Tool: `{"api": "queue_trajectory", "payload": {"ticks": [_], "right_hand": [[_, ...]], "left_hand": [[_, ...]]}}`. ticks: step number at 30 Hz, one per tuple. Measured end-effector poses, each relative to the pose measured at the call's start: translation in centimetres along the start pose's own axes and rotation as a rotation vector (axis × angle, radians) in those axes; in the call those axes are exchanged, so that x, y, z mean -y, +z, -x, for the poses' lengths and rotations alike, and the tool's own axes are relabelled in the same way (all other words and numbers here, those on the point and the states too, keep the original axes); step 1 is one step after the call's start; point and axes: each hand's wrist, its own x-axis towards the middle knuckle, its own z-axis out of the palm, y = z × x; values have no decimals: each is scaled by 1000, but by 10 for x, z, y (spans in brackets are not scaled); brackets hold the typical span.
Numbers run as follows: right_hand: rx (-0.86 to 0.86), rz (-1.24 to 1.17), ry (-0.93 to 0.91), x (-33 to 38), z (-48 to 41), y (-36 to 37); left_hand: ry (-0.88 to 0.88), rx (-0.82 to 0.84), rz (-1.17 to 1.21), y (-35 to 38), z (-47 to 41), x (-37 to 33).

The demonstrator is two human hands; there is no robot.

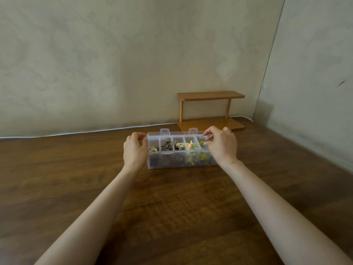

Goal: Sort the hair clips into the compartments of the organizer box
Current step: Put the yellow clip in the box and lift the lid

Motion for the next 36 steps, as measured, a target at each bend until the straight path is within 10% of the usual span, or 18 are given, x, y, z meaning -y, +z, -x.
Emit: {"api": "queue_trajectory", "payload": {"ticks": [10, 18, 36], "right_hand": [[-150, -439, 341, -36, -13, -7], [373, -1034, 851, -61, -40, 10], [381, -1158, 514, -48, -44, 8]], "left_hand": [[-221, 179, 204, 3, 0, 0], [-555, 237, 455, 12, -18, -8], [-219, 272, 700, 0, -27, -7]]}}
